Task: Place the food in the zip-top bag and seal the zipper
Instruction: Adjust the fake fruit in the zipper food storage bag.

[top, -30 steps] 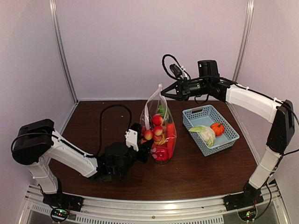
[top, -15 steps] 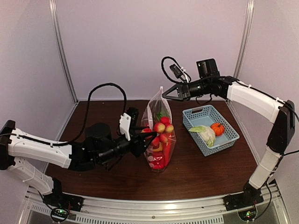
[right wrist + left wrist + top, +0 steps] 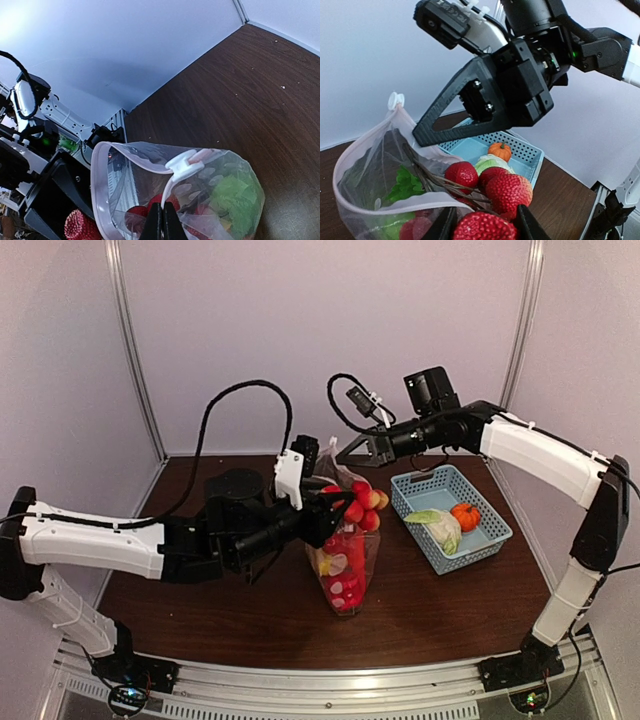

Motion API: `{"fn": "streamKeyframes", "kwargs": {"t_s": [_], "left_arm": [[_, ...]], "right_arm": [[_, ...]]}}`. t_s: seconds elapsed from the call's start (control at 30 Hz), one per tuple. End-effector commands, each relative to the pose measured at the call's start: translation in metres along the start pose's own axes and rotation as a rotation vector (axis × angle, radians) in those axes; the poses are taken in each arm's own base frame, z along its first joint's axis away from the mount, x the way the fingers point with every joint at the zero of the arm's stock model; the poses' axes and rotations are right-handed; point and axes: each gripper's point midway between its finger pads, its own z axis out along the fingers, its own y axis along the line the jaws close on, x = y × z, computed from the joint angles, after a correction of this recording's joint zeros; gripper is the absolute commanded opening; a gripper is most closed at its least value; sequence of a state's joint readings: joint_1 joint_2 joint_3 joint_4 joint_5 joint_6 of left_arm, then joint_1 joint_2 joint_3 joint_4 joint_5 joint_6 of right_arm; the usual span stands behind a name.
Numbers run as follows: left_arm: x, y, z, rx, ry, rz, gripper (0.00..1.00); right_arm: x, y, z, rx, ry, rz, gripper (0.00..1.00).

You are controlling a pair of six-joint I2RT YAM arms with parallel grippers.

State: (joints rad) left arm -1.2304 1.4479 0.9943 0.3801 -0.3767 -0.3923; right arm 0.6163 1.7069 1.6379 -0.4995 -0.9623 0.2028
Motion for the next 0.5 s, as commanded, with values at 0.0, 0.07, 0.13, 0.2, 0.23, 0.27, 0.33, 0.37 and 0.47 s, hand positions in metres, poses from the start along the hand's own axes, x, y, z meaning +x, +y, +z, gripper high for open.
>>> {"fn": "streamKeyframes", "kwargs": {"t_s": [0.0,0.07,0.13,0.2,0.23,0.27,0.33,0.37,0.47], "left_arm": [[-0.028,0.020,-0.005,-0.156,-0.001,-0.101,0.00],[-0.027,0.022,-0.012,-0.152,0.007,-0.110,0.00],[-0.017,0.030,-0.022,-0.162,0.012,-0.115,0.03],[-0.007,0.041,-0.031,-0.190,0.018,-0.121,0.06],[-0.003,0.045,-0.033,-0.202,0.026,-0.120,0.07],[-0.001,0.048,-0.035,-0.218,0.035,-0.125,0.06],[-0.005,0.045,-0.035,-0.197,0.038,-0.106,0.00],[-0.009,0.039,-0.034,-0.169,0.035,-0.093,0.00],[-0.017,0.016,-0.023,-0.067,0.039,-0.032,0.00]], "right_arm": [[-0.023,-0.012,-0.025,0.139,-0.064,-0.033,0.00],[-0.035,-0.014,-0.037,0.133,-0.105,-0.015,0.00],[-0.044,-0.017,-0.049,0.141,-0.134,-0.012,0.00],[-0.048,-0.018,-0.055,0.154,-0.144,-0.020,0.00],[-0.048,-0.020,-0.056,0.160,-0.144,-0.024,0.00],[-0.047,-0.021,-0.055,0.164,-0.142,-0.024,0.00],[-0.044,-0.024,-0.052,0.172,-0.133,-0.022,0.00],[-0.042,-0.026,-0.049,0.176,-0.125,-0.018,0.00],[-0.031,-0.025,-0.036,0.163,-0.098,-0.009,0.00]]}}
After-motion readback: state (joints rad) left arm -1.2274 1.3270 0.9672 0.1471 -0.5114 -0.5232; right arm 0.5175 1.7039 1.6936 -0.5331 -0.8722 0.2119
